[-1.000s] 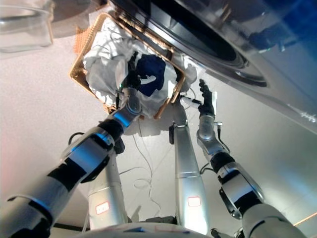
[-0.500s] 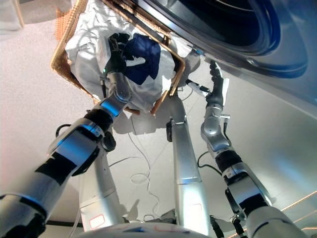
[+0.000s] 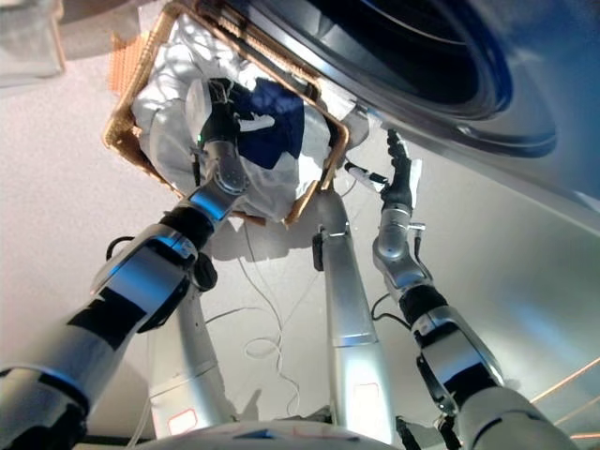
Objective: Put the clothes in the basket into the washing machine.
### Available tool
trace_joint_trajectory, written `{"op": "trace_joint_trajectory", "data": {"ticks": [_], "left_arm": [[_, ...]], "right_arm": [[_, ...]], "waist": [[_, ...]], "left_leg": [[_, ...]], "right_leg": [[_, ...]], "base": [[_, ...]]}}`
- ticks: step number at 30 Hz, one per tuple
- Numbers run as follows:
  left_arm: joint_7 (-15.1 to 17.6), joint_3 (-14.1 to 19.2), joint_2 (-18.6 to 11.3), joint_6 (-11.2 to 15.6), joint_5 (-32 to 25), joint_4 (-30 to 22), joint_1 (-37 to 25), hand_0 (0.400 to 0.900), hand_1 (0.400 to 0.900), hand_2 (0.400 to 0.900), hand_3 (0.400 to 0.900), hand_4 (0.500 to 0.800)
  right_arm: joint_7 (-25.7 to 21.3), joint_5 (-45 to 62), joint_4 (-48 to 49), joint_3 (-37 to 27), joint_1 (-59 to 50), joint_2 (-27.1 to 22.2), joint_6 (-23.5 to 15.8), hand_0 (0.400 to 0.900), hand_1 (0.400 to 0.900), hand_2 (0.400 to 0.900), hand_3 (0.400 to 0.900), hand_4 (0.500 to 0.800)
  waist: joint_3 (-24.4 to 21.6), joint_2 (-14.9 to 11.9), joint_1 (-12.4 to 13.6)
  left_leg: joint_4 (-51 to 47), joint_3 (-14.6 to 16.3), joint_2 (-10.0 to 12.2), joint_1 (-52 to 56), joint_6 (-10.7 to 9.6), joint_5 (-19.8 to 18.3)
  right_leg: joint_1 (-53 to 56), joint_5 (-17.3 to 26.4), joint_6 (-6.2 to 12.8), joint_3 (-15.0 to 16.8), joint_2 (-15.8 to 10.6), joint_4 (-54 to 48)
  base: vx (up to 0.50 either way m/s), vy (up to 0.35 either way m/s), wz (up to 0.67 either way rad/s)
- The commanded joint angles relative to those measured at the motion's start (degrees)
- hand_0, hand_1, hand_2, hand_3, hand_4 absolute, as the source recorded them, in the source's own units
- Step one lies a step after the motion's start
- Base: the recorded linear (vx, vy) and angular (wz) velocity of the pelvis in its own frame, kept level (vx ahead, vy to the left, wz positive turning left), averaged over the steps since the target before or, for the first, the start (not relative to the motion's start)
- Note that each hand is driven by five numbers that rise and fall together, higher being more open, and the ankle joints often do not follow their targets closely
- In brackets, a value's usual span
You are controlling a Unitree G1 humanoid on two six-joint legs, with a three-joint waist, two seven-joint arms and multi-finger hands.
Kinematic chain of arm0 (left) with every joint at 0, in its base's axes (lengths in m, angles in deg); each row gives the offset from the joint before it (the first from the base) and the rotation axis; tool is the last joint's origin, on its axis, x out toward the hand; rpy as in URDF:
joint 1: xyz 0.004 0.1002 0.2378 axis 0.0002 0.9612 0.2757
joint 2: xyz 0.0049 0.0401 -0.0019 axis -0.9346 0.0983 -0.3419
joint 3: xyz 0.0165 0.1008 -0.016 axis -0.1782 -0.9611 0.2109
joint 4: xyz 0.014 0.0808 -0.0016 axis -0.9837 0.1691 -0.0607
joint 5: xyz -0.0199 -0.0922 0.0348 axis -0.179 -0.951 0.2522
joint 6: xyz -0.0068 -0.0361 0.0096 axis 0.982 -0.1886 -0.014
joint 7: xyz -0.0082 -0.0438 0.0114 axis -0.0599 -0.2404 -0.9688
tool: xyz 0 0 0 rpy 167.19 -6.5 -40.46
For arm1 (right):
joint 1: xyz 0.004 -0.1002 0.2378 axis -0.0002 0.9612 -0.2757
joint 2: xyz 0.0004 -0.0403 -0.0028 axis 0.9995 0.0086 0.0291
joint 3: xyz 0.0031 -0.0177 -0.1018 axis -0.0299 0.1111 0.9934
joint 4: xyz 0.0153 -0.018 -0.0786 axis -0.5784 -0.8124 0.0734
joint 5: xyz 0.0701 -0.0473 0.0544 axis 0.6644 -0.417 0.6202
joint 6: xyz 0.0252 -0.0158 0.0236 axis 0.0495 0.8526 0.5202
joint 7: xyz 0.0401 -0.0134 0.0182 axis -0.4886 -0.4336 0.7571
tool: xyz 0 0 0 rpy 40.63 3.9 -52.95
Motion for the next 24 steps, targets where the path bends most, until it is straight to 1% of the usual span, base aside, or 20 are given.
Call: {"op": "trace_joint_trajectory", "data": {"ticks": [1, 6, 7, 9, 15, 18, 21, 22, 24], "left_arm": [[-1.42, 1.34, 8.65, 1.12, -1.02, 2.78, 4.28, 0.400, 0.400, 0.400, 0.400, 0.500], [-2.67, 1.97, 8.71, 2.26, -1.86, 2.20, 7.82, 0.400, 0.400, 0.400, 0.400, 0.500], [-2.83, 2.09, 8.73, 2.47, -2.06, 2.04, 8.42, 0.400, 0.400, 0.400, 0.400, 0.500], [-3.41, 2.54, 9.09, 2.98, -2.81, 1.76, 9.49, 0.400, 0.400, 0.400, 0.400, 0.500], [-5.76, 3.69, 9.66, 4.16, -5.44, 1.68, 12.84, 0.400, 0.400, 0.400, 0.400, 0.500], [-7.51, 4.41, 9.79, 5.61, -8.86, 0.15, 14.39, 0.400, 0.400, 0.400, 0.400, 0.500], [-9.12, 4.29, 10.33, 8.04, -13.58, -4.24, 14.68, 0.400, 0.400, 0.400, 0.400, 0.500], [-9.61, 4.30, 10.72, 8.43, -15.23, -4.74, 14.33, 0.400, 0.400, 0.400, 0.400, 0.500], [-10.88, 3.97, 11.11, 9.72, -19.00, -7.83, 13.61, 0.400, 0.400, 0.400, 0.400, 0.500]], "right_arm": [[-0.44, 2.22, -1.31, 3.37, 3.07, -1.99, -2.07, 0.900, 0.900, 0.900, 0.900, 0.800], [2.01, 2.31, -6.68, 4.24, 4.16, -2.74, -0.46, 0.900, 0.900, 0.900, 0.900, 0.800], [2.55, 2.43, -7.87, 4.15, 4.23, -2.80, -0.21, 0.900, 0.900, 0.900, 0.900, 0.800], [3.64, 2.19, -10.12, 4.08, 4.48, -3.00, 0.39, 0.900, 0.900, 0.900, 0.900, 0.800], [5.84, 1.99, -12.82, 3.18, 6.61, -4.06, 1.69, 0.900, 0.900, 0.900, 0.900, 0.800], [6.77, 1.91, -12.72, 2.38, 8.16, -4.61, 2.19, 0.900, 0.900, 0.900, 0.900, 0.800], [7.75, 2.41, -13.07, 1.83, 9.19, -5.00, 2.61, 0.900, 0.900, 0.900, 0.900, 0.800], [8.01, 2.62, -13.42, 1.76, 9.27, -4.87, 2.76, 0.900, 0.900, 0.900, 0.900, 0.800], [8.23, 3.00, -13.47, 1.70, 9.26, -5.11, 2.81, 0.900, 0.900, 0.900, 0.900, 0.800]], "waist": [[-2.97, 4.37, -1.04], [-3.10, 4.76, 0.01], [-2.92, 4.65, 0.15], [-2.95, 4.82, 0.79], [-3.72, 4.70, 1.65], [-4.59, 4.80, 1.82], [-5.03, 5.03, 1.98], [-5.17, 5.16, 1.99], [-5.30, 5.47, 2.03]], "left_leg": [[-12.36, -4.89, 1.70, 6.36, -4.35, 8.14], [-16.70, -4.16, 0.46, 16.91, -4.30, 8.65], [-17.73, -3.94, 0.01, 18.16, -3.88, 10.56], [-19.62, -3.97, -0.41, 22.13, -4.02, 10.72], [-26.46, -3.46, -2.02, 33.27, -4.20, 12.23], [-28.50, -3.22, -2.14, 37.52, -4.14, 12.53], [-28.76, -3.17, -2.44, 39.69, -3.97, 12.28], [-28.91, -3.30, -2.51, 40.31, -3.88, 12.18], [-29.20, -3.16, -2.66, 41.14, -3.78, 12.10]], "right_leg": [[4.26, 0.65, 0.40, -5.11, 1.54, -0.43], [14.33, -0.22, 0.36, -4.36, 0.19, -2.45], [15.63, 1.32, 0.22, -4.16, -0.19, -3.48], [19.76, 0.99, 0.36, -4.01, -0.87, -4.77], [30.46, 0.74, 0.67, -4.88, -1.30, -9.89], [34.33, 0.56, 0.87, -4.95, -1.43, -11.19], [36.66, 0.12, 0.92, -4.83, -1.61, -11.35], [37.24, 0.04, 0.96, -4.80, -1.68, -11.42], [38.24, -0.03, 1.04, -4.74, -1.68, -11.92]], "base": [[0.08, 0.058, 0.12], [0.08, 0.060, 0.08], [0.01, 0.051, 0.12], [0.05, 0.039, 0.15], [0.09, 0.040, 0.07], [0.11, 0.041, 0.03], [0.07, 0.035, 0.02], [0.05, 0.033, 0.04], [0.04, 0.028, 0.01]]}}
